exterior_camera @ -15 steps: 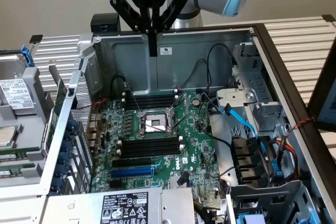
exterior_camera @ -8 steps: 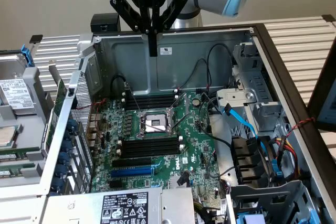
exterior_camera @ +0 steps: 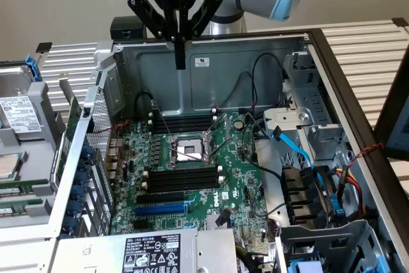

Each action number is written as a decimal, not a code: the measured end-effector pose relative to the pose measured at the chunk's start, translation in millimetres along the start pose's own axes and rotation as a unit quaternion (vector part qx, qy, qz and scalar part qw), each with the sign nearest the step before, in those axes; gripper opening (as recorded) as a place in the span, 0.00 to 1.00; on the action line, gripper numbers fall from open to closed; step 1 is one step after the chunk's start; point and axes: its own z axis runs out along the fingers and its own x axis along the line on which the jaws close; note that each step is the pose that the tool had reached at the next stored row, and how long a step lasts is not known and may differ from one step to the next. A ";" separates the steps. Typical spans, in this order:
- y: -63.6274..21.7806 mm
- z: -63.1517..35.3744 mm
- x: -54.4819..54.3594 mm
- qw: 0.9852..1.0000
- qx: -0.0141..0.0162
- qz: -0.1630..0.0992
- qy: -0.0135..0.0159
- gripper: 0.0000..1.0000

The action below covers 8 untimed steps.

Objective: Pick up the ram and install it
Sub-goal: 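Reach for the ram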

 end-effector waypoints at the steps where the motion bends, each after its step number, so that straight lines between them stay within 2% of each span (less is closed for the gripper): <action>1: -0.3 -0.1 4.6 1.000 0.000 0.000 0.001 0.11; 6: -1.9 -0.4 27.0 1.000 0.000 0.000 0.005 0.11; 8: -2.5 -0.6 35.8 1.000 0.001 0.000 0.007 0.11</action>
